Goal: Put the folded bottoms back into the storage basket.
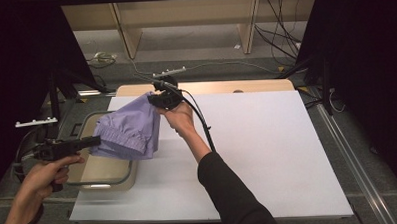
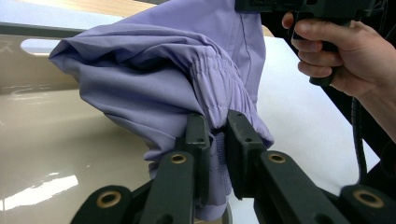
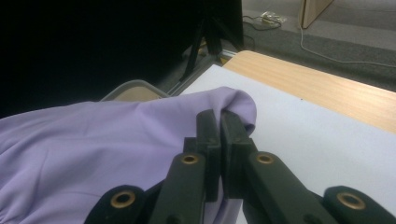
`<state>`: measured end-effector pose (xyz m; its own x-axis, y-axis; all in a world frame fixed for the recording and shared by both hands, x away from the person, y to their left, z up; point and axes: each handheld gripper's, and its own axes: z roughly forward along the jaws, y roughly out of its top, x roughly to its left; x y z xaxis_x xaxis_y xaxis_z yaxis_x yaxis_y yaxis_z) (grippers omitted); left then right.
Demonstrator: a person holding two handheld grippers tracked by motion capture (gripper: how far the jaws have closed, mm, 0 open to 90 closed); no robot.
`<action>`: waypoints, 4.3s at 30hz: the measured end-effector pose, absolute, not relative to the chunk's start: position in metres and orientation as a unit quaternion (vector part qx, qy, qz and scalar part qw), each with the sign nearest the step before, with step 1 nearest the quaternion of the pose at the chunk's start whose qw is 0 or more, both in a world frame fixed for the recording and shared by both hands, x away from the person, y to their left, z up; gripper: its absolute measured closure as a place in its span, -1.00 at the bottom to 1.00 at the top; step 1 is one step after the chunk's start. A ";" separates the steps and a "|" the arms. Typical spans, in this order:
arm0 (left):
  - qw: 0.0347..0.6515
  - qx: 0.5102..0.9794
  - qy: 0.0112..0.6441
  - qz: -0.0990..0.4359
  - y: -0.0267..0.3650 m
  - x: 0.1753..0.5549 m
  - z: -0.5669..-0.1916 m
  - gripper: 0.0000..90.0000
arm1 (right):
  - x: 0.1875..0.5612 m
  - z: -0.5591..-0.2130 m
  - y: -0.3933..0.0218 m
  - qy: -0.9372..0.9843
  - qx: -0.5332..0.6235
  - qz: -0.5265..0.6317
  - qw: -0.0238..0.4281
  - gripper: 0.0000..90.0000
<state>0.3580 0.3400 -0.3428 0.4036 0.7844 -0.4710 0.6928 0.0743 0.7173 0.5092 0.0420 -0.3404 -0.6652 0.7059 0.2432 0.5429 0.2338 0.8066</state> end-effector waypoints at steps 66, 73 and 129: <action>0.465 0.660 0.586 0.071 0.406 0.346 -0.343 0.78 | 0.504 -0.344 0.116 0.801 0.379 0.457 0.073 0.96; 0.464 0.659 0.588 0.073 0.408 0.345 -0.342 0.78 | 0.503 -0.344 0.121 0.803 0.377 0.457 0.071 0.96; 0.445 0.648 0.612 0.089 0.414 0.349 -0.348 0.14 | 0.501 -0.354 0.133 0.812 0.373 0.446 0.046 0.24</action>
